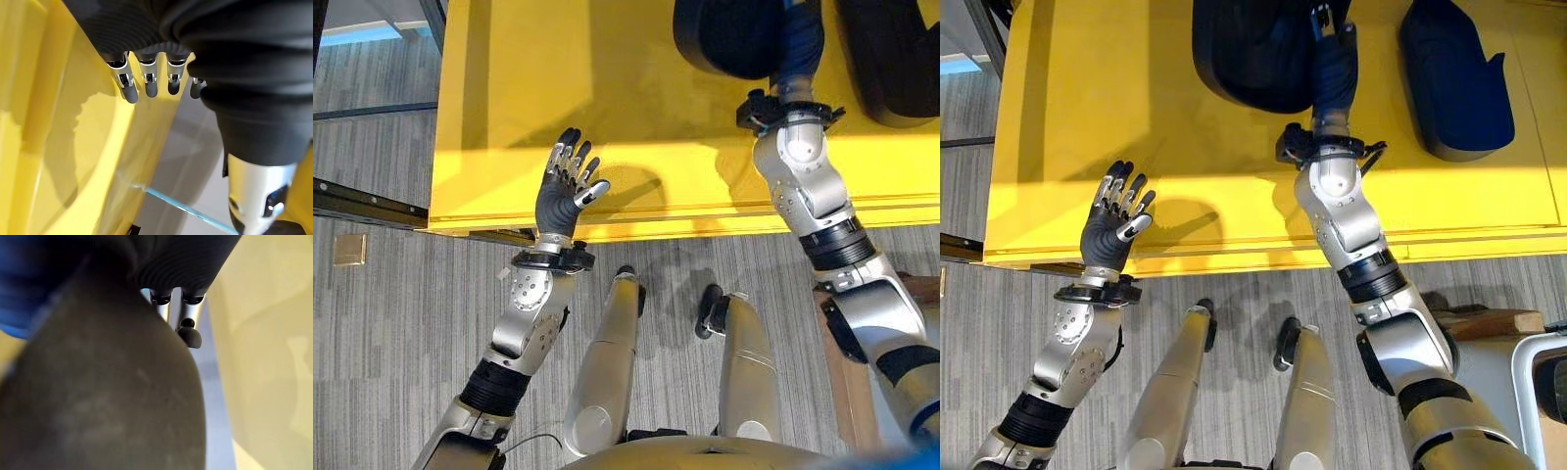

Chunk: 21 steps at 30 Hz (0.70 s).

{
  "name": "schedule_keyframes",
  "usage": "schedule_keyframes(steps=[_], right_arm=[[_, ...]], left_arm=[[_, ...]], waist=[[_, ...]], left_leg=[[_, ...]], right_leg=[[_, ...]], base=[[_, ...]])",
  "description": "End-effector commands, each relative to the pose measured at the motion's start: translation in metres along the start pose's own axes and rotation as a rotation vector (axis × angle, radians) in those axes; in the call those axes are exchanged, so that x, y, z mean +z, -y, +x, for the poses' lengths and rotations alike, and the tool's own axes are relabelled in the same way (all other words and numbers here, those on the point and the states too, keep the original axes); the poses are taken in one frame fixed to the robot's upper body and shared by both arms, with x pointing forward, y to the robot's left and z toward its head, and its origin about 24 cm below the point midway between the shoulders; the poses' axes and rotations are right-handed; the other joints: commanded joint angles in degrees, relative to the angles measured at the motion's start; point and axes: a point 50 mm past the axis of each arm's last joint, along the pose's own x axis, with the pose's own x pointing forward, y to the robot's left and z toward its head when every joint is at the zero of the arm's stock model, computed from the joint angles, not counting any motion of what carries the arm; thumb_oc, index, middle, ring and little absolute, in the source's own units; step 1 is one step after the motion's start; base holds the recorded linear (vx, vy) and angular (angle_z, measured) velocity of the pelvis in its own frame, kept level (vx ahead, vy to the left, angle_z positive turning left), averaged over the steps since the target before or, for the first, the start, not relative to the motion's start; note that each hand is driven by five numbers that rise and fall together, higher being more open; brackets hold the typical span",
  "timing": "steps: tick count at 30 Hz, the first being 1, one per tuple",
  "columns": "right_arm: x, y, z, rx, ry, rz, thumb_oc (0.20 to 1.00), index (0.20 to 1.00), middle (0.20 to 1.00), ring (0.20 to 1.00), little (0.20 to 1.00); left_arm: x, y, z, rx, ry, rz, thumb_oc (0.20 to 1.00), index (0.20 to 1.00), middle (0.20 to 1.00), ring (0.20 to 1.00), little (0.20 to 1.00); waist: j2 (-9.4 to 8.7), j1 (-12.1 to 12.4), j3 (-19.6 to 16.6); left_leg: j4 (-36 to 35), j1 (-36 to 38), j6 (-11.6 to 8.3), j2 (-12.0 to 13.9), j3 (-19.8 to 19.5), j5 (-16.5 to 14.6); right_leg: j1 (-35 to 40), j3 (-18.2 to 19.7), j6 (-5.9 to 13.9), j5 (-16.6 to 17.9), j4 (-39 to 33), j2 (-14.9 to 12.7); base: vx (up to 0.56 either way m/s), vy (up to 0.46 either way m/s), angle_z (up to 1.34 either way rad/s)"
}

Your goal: Move parts from the plastic box to the shelf.

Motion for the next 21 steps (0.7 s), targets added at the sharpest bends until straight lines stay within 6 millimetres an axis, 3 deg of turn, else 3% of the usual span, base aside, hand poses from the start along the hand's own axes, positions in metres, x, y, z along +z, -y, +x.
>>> schedule_keyframes(steps=[1,6,12,15,21], right_arm=[[0.043,-0.013,0.024,0.066,0.178,-0.024,0.2,0.2,0.2,0.2,0.2],[0.036,-0.014,0.04,0.078,0.114,-0.13,0.2,0.2,0.2,0.2,0.2],[0.013,-0.005,0.055,0.064,-0.024,-0.275,0.2,0.2,0.2,0.2,0.2],[-0.007,0.009,0.054,0.03,-0.11,-0.38,0.2,0.2,0.2,0.2,0.2],[-0.058,0.058,0.032,-0.149,-0.344,-0.399,0.2,0.2,0.2,0.2,0.2]], left_arm=[[-0.019,-0.008,-0.019,0.044,-0.1,-0.009,1.0,1.0,1.0,1.0,1.0],[-0.018,-0.009,-0.019,0.032,-0.103,-0.002,1.0,1.0,1.0,1.0,1.0],[-0.016,-0.008,-0.019,0.006,-0.098,-0.011,1.0,1.0,1.0,1.0,1.0],[-0.016,-0.007,-0.018,-0.001,-0.096,-0.007,1.0,1.0,1.0,1.0,1.0],[-0.019,-0.005,-0.017,-0.012,-0.098,0.006,1.0,1.0,1.0,1.0,1.0]], waist=[[-0.62,1.4,-3.84],[-0.71,1.66,-3.98],[-0.59,2.0,-4.17],[-0.23,1.82,-4.03],[1.06,1.72,-2.78]], left_leg=[[-2.32,0.21,1.64,0.23,-0.46,-2.25],[-2.24,-0.25,1.46,0.35,-0.26,-2.17],[-2.94,0.01,1.27,0.47,-0.25,-1.91],[-2.92,0.35,1.27,0.43,-0.22,-2.0],[-2.57,0.46,1.55,0.27,0.09,-2.04]], right_leg=[[0.89,1.81,-1.73,-2.7,-1.79,0.44],[0.37,1.89,-1.74,-2.4,-1.85,0.45],[0.48,2.02,-1.8,-2.14,-2.28,0.58],[0.89,2.11,-1.79,-2.27,-2.37,0.74],[1.18,2.15,-1.7,-2.09,-2.4,0.64]], base=[[0.0,0.0,0.0],[0.0,0.001,-0.01],[0.0,0.0,0.0],[0.01,0.011,-0.03],[0.0,0.005,0.0]])
